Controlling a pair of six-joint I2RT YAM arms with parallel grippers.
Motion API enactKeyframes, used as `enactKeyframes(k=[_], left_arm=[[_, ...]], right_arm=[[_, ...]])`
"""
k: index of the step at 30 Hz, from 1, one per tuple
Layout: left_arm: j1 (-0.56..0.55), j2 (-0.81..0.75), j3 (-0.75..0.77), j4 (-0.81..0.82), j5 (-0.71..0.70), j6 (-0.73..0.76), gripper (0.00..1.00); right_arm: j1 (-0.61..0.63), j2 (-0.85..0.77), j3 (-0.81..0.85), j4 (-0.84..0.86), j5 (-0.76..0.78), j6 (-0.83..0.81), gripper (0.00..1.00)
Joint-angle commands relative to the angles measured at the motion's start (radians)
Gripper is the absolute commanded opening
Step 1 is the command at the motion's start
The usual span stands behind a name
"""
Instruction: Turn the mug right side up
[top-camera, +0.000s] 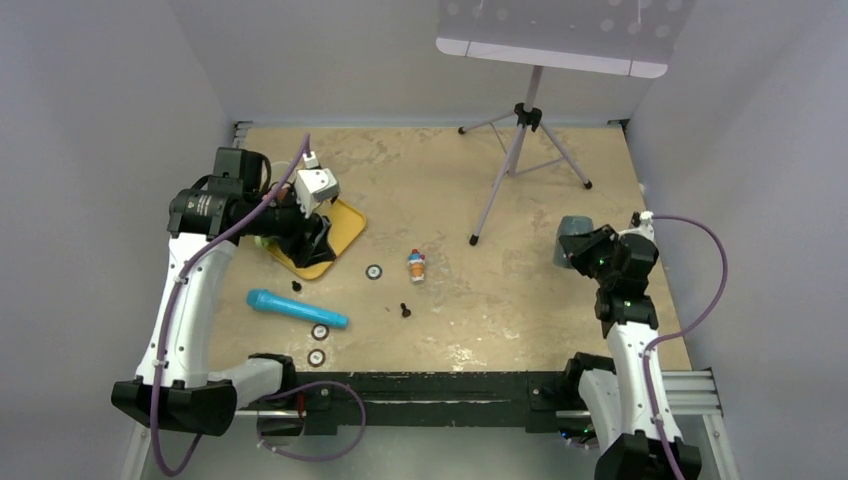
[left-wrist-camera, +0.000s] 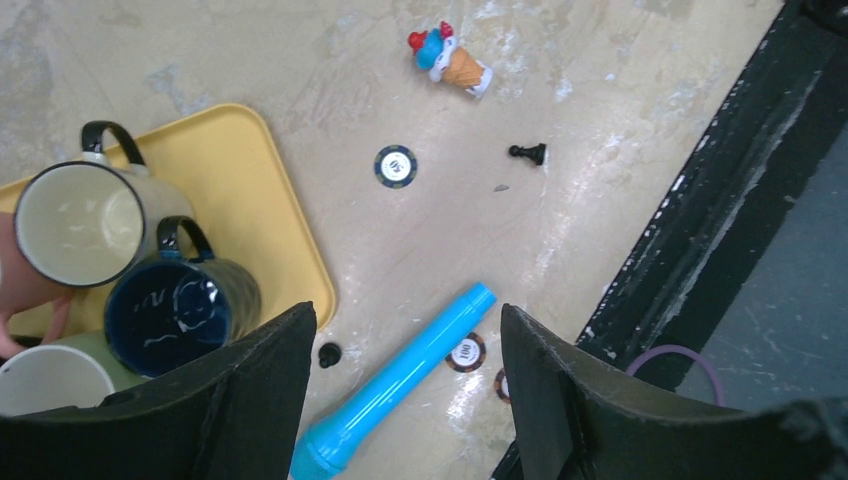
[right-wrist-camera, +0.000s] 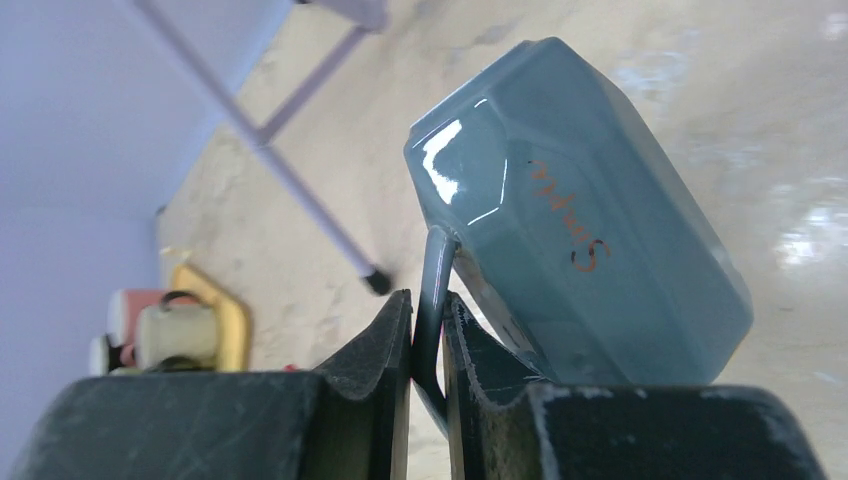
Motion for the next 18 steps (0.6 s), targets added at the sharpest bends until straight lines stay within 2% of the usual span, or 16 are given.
enactKeyframes(k=[1, 2, 4, 5, 8, 10, 11, 14, 16, 18], left_arm=[[-0.068, -0.039, 0.032, -0.009, 0.090, -0.037, 0.75], [-0.108, -0.053, 0.020, 0.031, 0.037, -0.052, 0.80], [-0.225, -0.076, -0.021, 0.164, -0.204, -0.121, 0.84], [-0.288, -0.072, -0.027, 0.214, -0.279, -0.142, 0.85], [-0.450, -0.032, -0.005, 0.297, -0.426, -0.176, 0.97], [-0.582, -0.006, -0.015, 0.356, -0.534, -0.171, 1.00], [-0.680, 0.004, -0.027, 0.394, -0.599, -0.159, 1.00], [-0.877, 0.029, -0.079, 0.537, -0.782, -0.083, 1.00], [-0.963, 0.023, -0.131, 0.694, -0.851, -0.005, 1.00], [-1.003, -0.003, -0.198, 0.851, -0.857, 0.083, 1.00]], right_arm=[[0.063, -0.087, 0.125, 0.084, -0.052, 0.185, 0.00], [0.082, -0.104, 0.128, 0.080, -0.045, 0.235, 0.00], [0.150, -0.146, 0.142, 0.062, 0.018, 0.311, 0.00], [0.182, -0.161, 0.153, 0.048, 0.056, 0.349, 0.00], [0.258, -0.174, 0.191, 0.045, 0.093, 0.457, 0.00], [0.309, -0.149, 0.234, 0.052, 0.106, 0.495, 0.00], [0.336, -0.135, 0.256, 0.060, 0.115, 0.508, 0.00], [0.418, -0.086, 0.311, 0.086, 0.145, 0.546, 0.00], [0.487, -0.055, 0.340, 0.117, 0.183, 0.577, 0.00], [0.561, -0.020, 0.352, 0.180, 0.221, 0.625, 0.00]])
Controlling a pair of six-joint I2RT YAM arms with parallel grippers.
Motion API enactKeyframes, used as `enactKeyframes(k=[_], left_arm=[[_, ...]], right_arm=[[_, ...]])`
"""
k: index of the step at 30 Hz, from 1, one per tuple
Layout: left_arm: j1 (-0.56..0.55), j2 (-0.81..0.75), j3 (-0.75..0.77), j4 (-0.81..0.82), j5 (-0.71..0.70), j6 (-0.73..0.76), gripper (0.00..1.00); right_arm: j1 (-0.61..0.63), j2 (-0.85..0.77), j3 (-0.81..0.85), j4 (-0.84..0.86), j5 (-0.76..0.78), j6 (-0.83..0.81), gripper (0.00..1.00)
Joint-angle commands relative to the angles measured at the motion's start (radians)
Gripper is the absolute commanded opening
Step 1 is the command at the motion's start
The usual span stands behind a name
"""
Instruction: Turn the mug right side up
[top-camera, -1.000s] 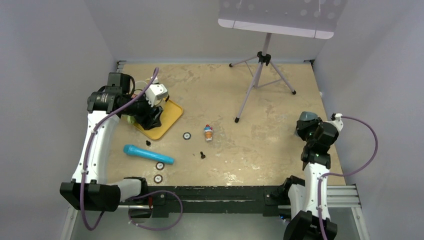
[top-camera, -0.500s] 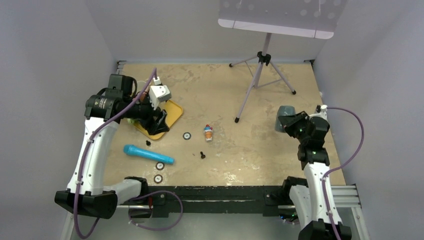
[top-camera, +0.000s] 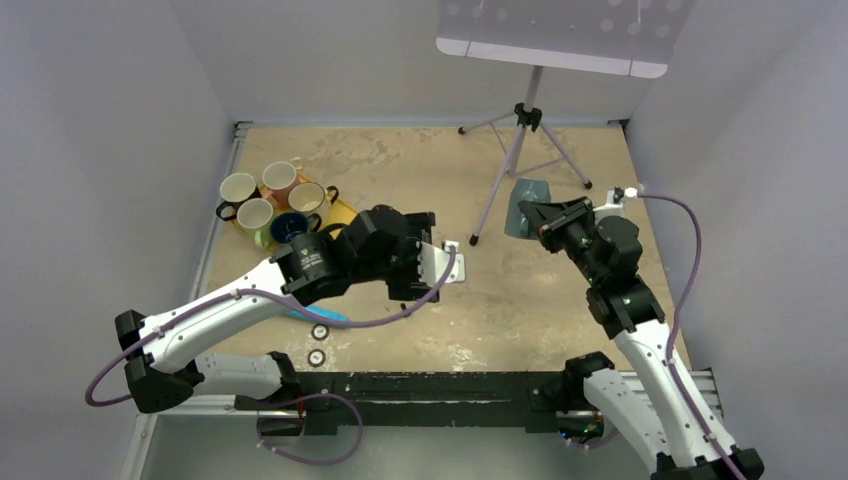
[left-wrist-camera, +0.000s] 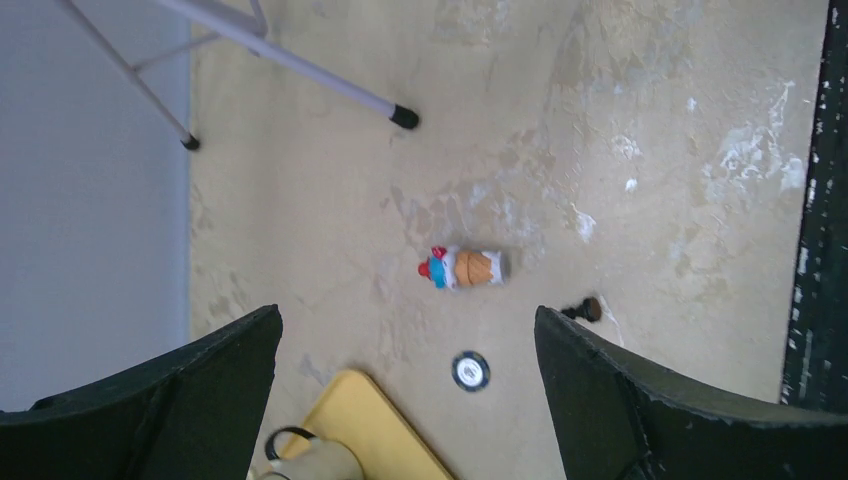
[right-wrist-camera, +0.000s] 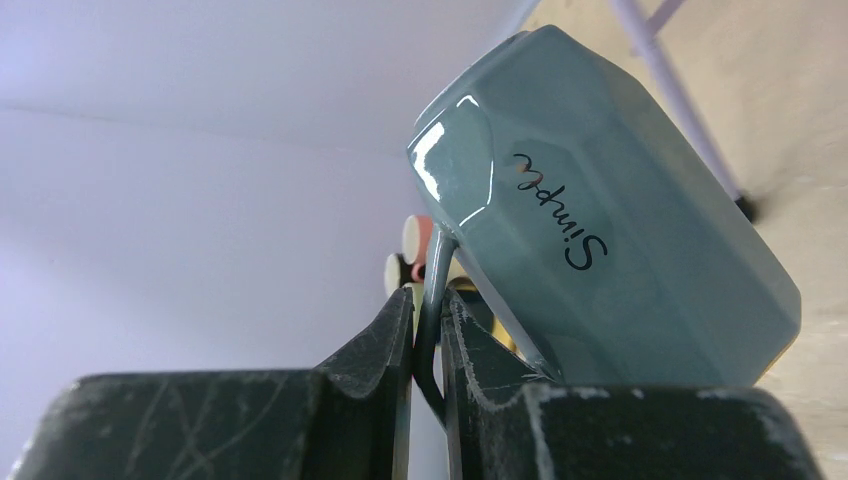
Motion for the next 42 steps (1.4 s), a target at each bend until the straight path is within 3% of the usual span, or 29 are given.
enactKeyframes(k=[1, 5, 12, 16, 20, 25, 30, 33, 36, 39, 42], left_arm=[[-0.094, -0.061, -0.131, 0.440, -0.175, 0.181, 1.00], [-0.097, -0.084, -0.262, 0.662, -0.213, 0.205, 1.00], [-0.098, -0.165, -0.677, 1.259, -0.208, 0.347, 1.00], [-0.094, -0.181, -0.686, 1.379, -0.311, 0.369, 1.00], [-0.095, -0.185, -0.754, 1.561, -0.316, 0.430, 0.99], [-0.088, -0.099, -0.765, 1.725, -0.393, 0.531, 0.91], [-0.062, -0.006, -0.730, 1.929, -0.486, 0.616, 0.66], [-0.033, -0.016, -0.701, 1.925, -0.492, 0.602, 0.60], [-0.022, -0.065, -0.694, 1.855, -0.472, 0.536, 0.39], [-0.016, -0.122, -0.689, 1.758, -0.462, 0.464, 0.00], [0.008, -0.203, -0.669, 1.546, -0.431, 0.347, 0.00]], right_arm=[[0.149, 0.059, 0.102, 0.245, 0.092, 0.142, 0.00], [0.290, 0.143, 0.154, 0.325, 0.180, 0.171, 0.00], [0.439, 0.302, 0.212, 0.475, 0.246, 0.224, 0.00], [0.505, 0.379, 0.255, 0.550, 0.256, 0.242, 0.00], [0.554, 0.423, 0.302, 0.577, 0.272, 0.224, 0.00], [0.586, 0.450, 0.313, 0.605, 0.269, 0.231, 0.00], [0.606, 0.460, 0.306, 0.632, 0.259, 0.239, 0.00], [0.609, 0.461, 0.287, 0.640, 0.256, 0.250, 0.00], [0.608, 0.471, 0.268, 0.656, 0.248, 0.264, 0.00], [0.609, 0.491, 0.262, 0.655, 0.234, 0.269, 0.00], [0.608, 0.516, 0.242, 0.670, 0.220, 0.288, 0.00]])
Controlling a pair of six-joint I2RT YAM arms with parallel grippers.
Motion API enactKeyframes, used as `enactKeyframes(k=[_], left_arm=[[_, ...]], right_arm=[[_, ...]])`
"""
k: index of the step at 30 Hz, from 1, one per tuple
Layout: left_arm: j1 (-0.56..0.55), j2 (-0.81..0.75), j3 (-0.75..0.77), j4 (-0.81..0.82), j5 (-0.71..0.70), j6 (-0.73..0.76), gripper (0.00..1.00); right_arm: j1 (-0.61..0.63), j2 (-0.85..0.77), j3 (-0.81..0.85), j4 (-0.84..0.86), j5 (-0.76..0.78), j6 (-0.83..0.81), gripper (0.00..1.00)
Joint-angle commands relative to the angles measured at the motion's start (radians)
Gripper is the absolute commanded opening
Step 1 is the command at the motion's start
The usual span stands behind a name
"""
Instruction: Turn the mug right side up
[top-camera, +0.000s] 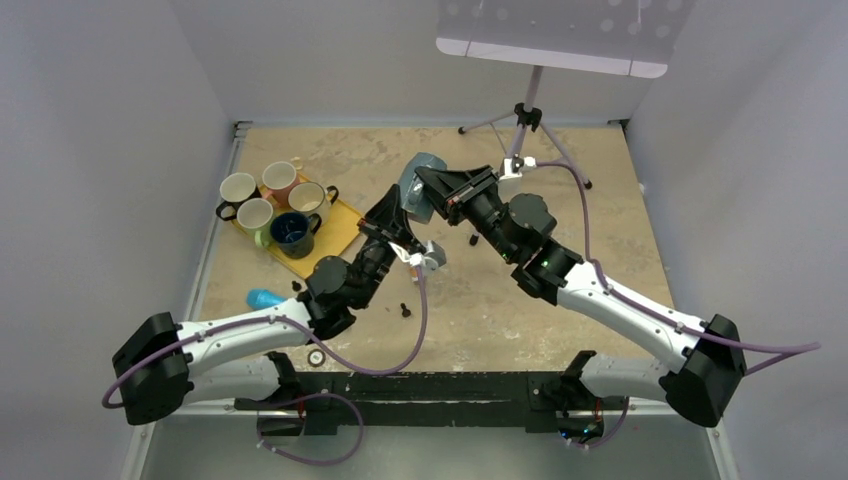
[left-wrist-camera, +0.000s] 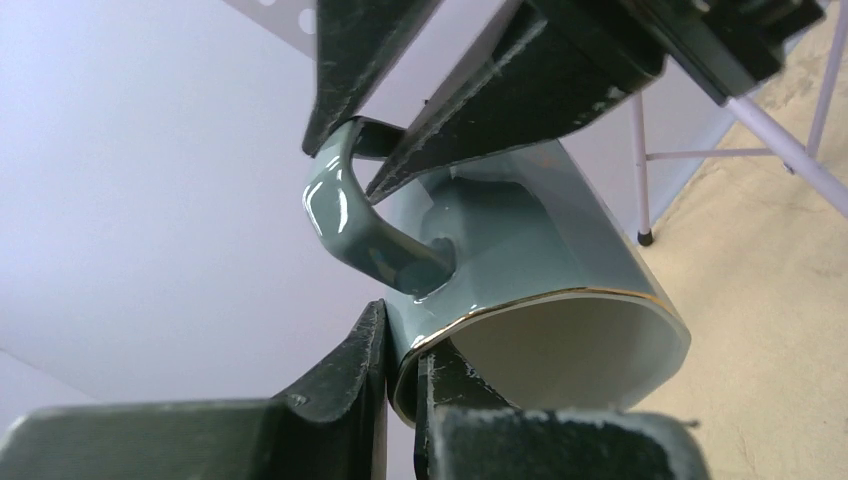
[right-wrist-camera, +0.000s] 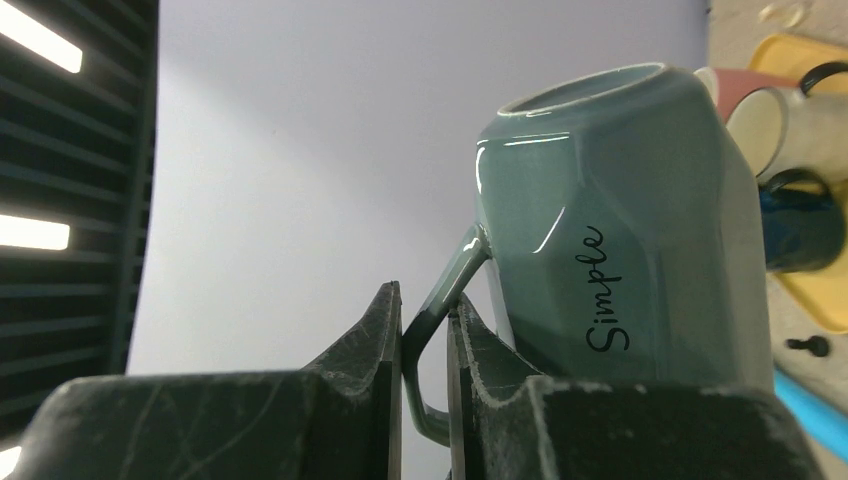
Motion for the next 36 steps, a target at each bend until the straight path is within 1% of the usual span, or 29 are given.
enactKeyframes(k=[1, 3, 4, 5, 6, 8, 10, 12, 13, 15, 18, 21, 22, 24, 26, 29, 30, 36], left_arm=[[0.048, -0.155, 0.112, -0.274, 0.032, -0.283, 0.00], [0.110, -0.211, 0.188, -0.551, 0.087, -0.438, 0.00], [0.136, -0.222, 0.223, -0.672, 0.109, -0.489, 0.00], [0.158, -0.228, 0.243, -0.757, 0.133, -0.517, 0.00], [0.173, -0.236, 0.249, -0.813, 0.154, -0.526, 0.00], [0.187, -0.244, 0.252, -0.883, 0.158, -0.526, 0.00], [0.211, -0.228, 0.291, -1.004, 0.117, -0.552, 0.00], [0.273, -0.195, 0.342, -1.133, 0.136, -0.595, 0.00], [0.313, -0.183, 0.372, -1.171, 0.161, -0.615, 0.00], [0.391, -0.116, 0.434, -1.288, 0.202, -0.650, 0.00], [0.481, 0.011, 0.556, -1.447, 0.269, -0.690, 0.00], [0.572, 0.198, 0.721, -1.644, 0.364, -0.733, 0.00], [0.623, 0.258, 0.771, -1.689, 0.402, -0.750, 0.00], [0.676, 0.354, 0.840, -1.730, 0.449, -0.759, 0.00], [0.698, 0.435, 0.897, -1.755, 0.451, -0.746, 0.00], [0.742, 0.590, 1.039, -1.874, 0.525, -0.749, 0.00], [0.759, 0.613, 1.066, -1.879, 0.529, -0.751, 0.00], [0.782, 0.699, 1.061, -1.845, 0.494, -0.737, 0.00]], right_arm=[[0.009, 0.028, -0.002, 0.116, -0.043, -0.024, 0.00], [0.010, 0.050, -0.004, 0.103, -0.051, -0.025, 0.00], [0.010, 0.064, -0.002, 0.099, -0.065, -0.030, 0.00], [0.008, 0.080, 0.003, 0.097, -0.081, -0.045, 0.00], [0.006, 0.099, 0.013, 0.087, -0.088, -0.072, 0.07], [0.000, 0.139, 0.056, 0.044, -0.119, -0.140, 0.39], [-0.009, 0.191, 0.132, -0.057, -0.158, -0.201, 0.68], [-0.010, 0.228, 0.212, -0.164, -0.191, -0.299, 0.89], [-0.011, 0.237, 0.241, -0.211, -0.197, -0.343, 0.95], [-0.011, 0.242, 0.262, -0.278, -0.185, -0.416, 0.97], [-0.017, 0.228, 0.249, -0.364, -0.129, -0.506, 0.98], [-0.023, 0.208, 0.248, -0.449, -0.064, -0.595, 0.98], [-0.026, 0.202, 0.250, -0.481, -0.044, -0.616, 0.98], [-0.030, 0.185, 0.243, -0.516, -0.024, -0.661, 0.99], [-0.035, 0.158, 0.222, -0.527, -0.009, -0.688, 0.99], [-0.041, 0.122, 0.193, -0.533, 0.002, -0.723, 0.98], [-0.044, 0.112, 0.187, -0.538, 0.003, -0.733, 0.99], [-0.050, 0.064, 0.151, -0.573, 0.040, -0.771, 0.98]])
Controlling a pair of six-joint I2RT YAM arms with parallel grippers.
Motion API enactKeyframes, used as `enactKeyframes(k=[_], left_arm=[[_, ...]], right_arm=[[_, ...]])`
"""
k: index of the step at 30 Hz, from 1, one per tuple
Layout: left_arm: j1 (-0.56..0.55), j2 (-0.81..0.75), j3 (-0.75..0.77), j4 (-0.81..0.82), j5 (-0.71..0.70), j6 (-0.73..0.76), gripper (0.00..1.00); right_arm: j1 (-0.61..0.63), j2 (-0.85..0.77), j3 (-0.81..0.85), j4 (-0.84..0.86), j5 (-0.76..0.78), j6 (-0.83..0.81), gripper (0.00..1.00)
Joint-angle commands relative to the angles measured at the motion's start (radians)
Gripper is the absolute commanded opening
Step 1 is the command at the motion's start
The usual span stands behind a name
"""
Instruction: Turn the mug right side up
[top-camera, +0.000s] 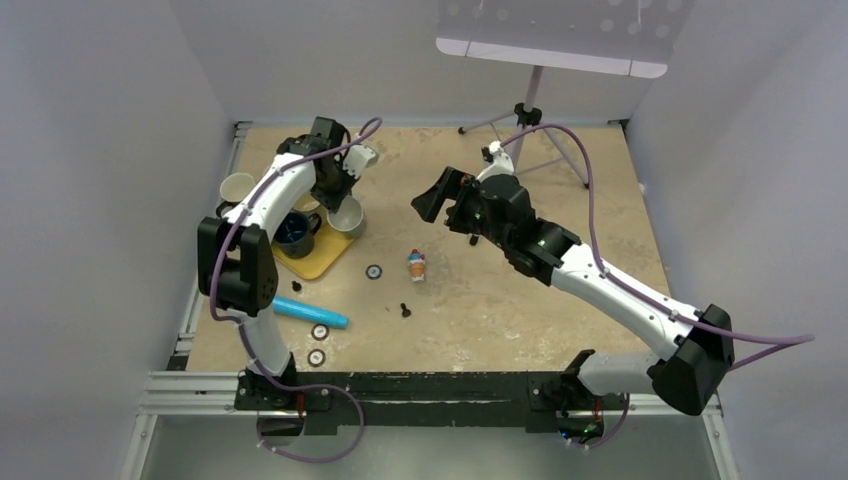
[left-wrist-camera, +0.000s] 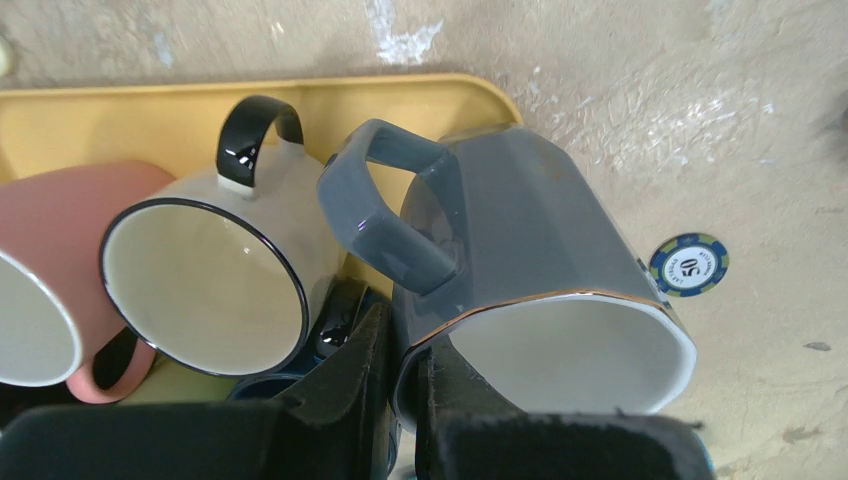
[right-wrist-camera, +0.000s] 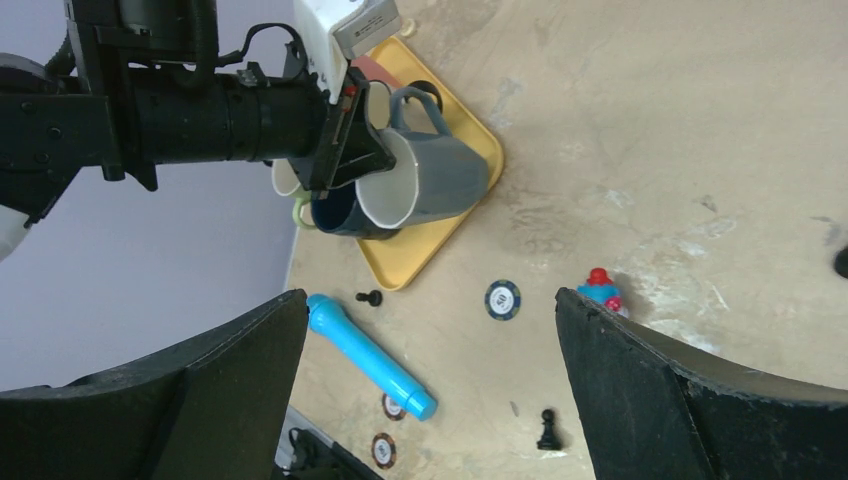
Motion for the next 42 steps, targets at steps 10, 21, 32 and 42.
enactKeyframes(k=[10, 21, 32, 42], left_arm=[[0.057, 0.109, 0.173, -0.068, -0.041, 0.019, 0.00], [0.087, 0.118, 0.147, -0.132, 0.088, 0.078, 0.12], [0.089, -0.050, 0.255, -0.110, 0.063, 0.137, 0.74], [0.089, -0.652, -0.239, 0.289, -0.013, -0.040, 1.00]], right_arm=[[-0.009, -0.051, -0.037, -0.025, 0.053, -0.087, 0.98], [-0.009, -0.061, -0.046, -0.024, 0.068, -0.102, 0.98], [-0.013, -0.066, -0.051, -0.028, 0.035, -0.143, 0.98], [-0.196, -0.247, -0.250, 0.000, 0.274, -0.279, 0.99]])
